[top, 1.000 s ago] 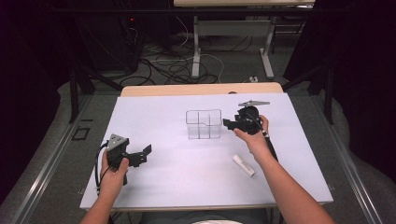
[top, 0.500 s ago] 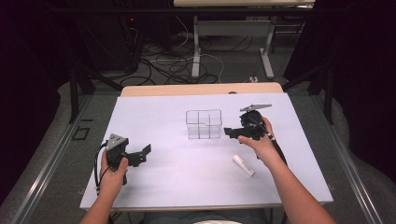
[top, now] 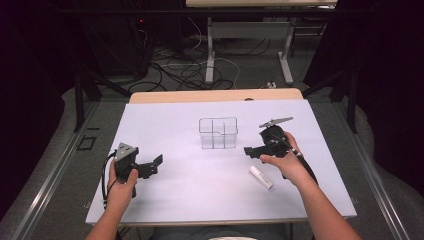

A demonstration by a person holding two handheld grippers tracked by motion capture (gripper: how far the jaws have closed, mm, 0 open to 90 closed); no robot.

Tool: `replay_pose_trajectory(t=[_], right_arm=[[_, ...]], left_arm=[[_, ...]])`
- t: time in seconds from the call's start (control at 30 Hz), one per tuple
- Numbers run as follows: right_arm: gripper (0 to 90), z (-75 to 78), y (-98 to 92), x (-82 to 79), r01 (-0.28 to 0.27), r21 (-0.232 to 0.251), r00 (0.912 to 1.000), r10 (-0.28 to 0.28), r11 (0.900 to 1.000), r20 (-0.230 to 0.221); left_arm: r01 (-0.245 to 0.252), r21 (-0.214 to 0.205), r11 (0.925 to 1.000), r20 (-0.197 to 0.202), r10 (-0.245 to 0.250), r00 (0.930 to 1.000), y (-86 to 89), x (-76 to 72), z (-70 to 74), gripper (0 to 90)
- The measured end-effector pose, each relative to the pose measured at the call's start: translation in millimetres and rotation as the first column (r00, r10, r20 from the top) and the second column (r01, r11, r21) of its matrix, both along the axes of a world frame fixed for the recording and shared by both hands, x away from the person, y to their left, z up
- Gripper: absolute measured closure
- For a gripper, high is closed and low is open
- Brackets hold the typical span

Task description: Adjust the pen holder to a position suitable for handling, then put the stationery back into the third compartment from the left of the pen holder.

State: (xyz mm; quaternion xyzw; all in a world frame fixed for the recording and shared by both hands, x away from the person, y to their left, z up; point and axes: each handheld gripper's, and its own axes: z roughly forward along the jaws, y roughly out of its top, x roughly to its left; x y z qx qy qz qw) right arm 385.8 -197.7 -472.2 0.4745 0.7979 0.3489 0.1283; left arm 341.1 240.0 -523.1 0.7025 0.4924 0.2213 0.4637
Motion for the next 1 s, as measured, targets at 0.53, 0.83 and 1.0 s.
replay_pose_trajectory(t=[0.53, 0.83, 1.0], right_arm=[[15.3, -21.8, -6.4, -19.6, -0.003, -0.065, 0.9995, 0.001, 0.9979, -0.033], [15.6, -27.3, -14.9, -19.7, 0.006, -0.100, 0.9981, -0.012, 0.9949, -0.061], [18.2, -27.7, -16.5, -17.9, 0.003, -0.108, 0.9952, -0.014, 0.9942, -0.097]], left_arm=[[-0.001, -0.004, 1.0000, -0.005, 0.001, 1.0000, 0.5, -1.1, 0.2, 0.4], [0.006, 0.005, 1.0000, -0.001, -0.006, 1.0000, -0.7, -1.3, 0.4, 0.5], [0.005, 0.008, 1.0000, -0.006, -0.005, 1.0000, -1.0, -2.2, -0.5, 0.5]])
